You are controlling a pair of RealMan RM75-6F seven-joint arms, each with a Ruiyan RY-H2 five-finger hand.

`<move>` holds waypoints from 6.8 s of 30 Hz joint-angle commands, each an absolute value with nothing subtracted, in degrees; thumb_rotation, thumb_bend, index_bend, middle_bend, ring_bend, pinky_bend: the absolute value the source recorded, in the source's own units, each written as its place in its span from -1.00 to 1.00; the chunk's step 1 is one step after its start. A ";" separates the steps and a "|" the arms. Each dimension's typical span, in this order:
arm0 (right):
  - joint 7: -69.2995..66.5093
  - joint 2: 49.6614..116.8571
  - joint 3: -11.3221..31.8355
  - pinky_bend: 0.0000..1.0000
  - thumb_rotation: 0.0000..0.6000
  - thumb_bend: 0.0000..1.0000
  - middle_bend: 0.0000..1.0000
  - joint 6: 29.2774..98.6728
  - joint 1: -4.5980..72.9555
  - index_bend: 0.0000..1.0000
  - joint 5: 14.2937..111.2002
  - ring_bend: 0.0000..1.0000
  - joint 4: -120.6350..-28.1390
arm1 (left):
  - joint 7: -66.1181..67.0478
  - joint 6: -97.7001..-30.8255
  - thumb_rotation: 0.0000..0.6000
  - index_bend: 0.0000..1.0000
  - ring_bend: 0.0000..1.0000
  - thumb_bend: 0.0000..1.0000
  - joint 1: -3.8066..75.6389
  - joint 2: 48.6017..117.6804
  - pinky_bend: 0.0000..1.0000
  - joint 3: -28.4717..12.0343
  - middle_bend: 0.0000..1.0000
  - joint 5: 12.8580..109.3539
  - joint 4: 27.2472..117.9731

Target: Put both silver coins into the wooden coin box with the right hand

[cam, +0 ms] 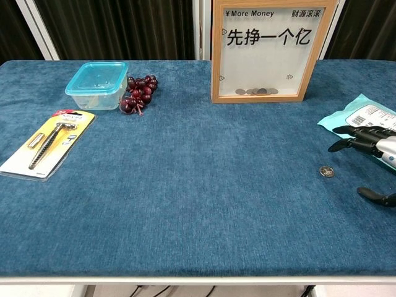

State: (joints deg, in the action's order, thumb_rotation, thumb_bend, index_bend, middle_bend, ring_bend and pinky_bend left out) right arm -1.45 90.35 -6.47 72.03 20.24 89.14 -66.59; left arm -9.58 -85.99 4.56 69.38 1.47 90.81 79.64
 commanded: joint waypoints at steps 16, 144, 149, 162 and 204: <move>-1.30 92.85 -5.06 -1.00 1.00 -0.25 -1.00 70.40 19.95 -0.44 90.17 -1.00 -64.42 | -10.59 -85.65 1.00 -1.00 -1.00 -0.93 4.84 69.36 -1.00 1.13 -1.00 90.48 79.07; -4.56 92.78 -1.72 -1.00 1.00 -0.26 -0.93 79.23 22.24 0.49 97.44 -1.00 -63.51 | -17.19 -87.52 1.00 -1.00 -1.00 -0.93 4.17 70.04 -1.00 2.36 -1.00 92.41 74.45; -3.25 83.61 4.44 -1.00 1.00 -0.23 -0.92 80.27 24.40 0.55 94.56 -1.00 -75.48 | -17.07 -87.76 1.00 -1.00 -1.00 -0.93 4.26 69.95 -1.00 2.28 -1.00 92.65 74.64; 17.11 63.33 25.47 -1.00 1.00 -0.23 -0.88 61.70 36.93 0.63 62.85 -1.00 -97.81 | -15.63 -88.48 1.00 -1.00 -1.00 -0.93 4.49 69.43 -1.00 2.44 -1.00 93.78 76.29; 66.24 72.66 18.73 -1.00 1.00 -0.15 -0.86 57.05 78.15 0.66 -5.91 -1.00 -83.17 | -18.10 -90.33 1.00 -1.00 -1.00 -0.93 2.84 68.07 -1.00 2.01 -1.00 92.67 75.38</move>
